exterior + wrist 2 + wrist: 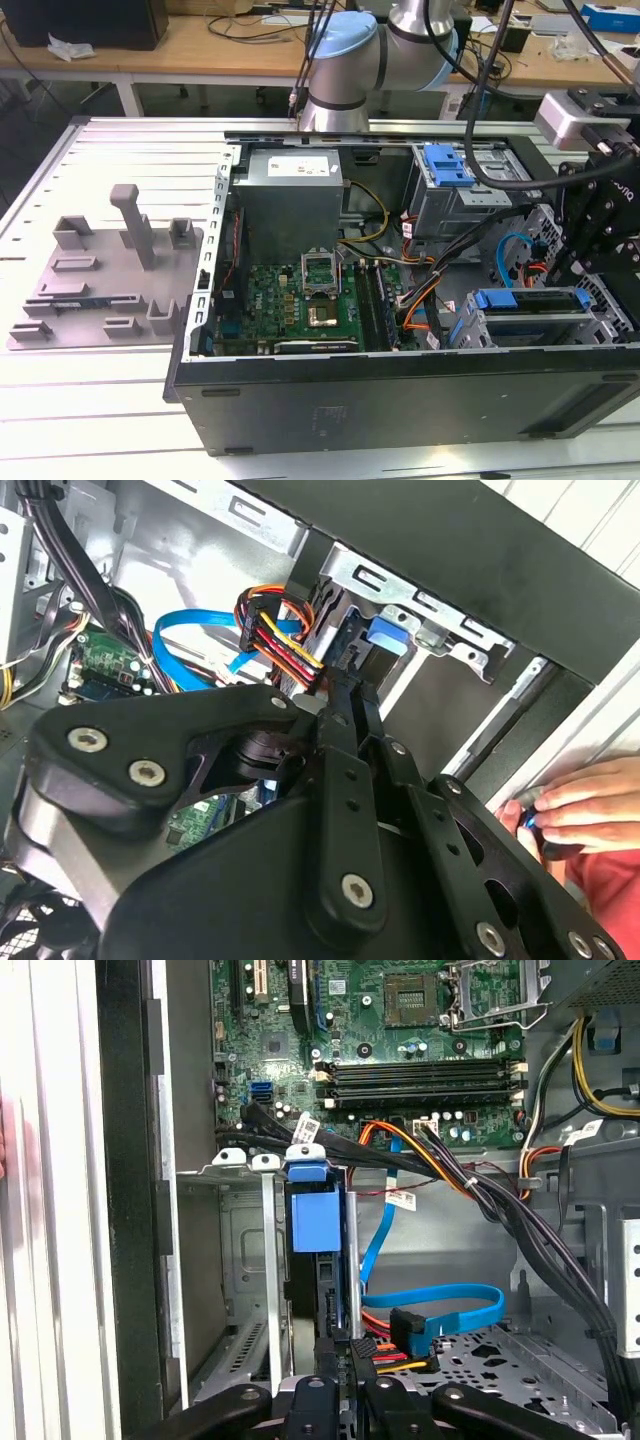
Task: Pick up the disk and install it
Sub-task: 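Insert the first disk wire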
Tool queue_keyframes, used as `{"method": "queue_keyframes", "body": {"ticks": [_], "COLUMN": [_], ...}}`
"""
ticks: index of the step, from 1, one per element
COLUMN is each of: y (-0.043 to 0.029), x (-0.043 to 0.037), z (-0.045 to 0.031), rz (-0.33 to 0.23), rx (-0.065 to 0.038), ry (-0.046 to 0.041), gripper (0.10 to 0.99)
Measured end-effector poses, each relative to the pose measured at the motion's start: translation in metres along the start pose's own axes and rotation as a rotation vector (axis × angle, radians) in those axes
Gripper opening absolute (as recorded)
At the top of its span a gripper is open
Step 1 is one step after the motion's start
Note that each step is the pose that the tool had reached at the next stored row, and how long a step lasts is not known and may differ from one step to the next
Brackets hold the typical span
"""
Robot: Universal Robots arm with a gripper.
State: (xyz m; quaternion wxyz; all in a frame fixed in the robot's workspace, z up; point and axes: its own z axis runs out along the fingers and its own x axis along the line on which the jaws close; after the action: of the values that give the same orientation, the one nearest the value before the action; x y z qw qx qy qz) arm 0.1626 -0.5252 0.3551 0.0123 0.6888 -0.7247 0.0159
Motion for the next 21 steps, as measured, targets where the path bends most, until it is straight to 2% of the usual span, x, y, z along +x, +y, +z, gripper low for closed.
{"method": "queue_keyframes", "body": {"ticks": [6,21], "y": [-0.0005,-0.0005], "x": [0.0066,0.0066], "z": [0.0003,0.0033], "rz": [0.0,0.0], "rx": [-0.001,-0.001], "ry": [-0.0226,-0.0232], "gripper": [0.169,0.169]}}
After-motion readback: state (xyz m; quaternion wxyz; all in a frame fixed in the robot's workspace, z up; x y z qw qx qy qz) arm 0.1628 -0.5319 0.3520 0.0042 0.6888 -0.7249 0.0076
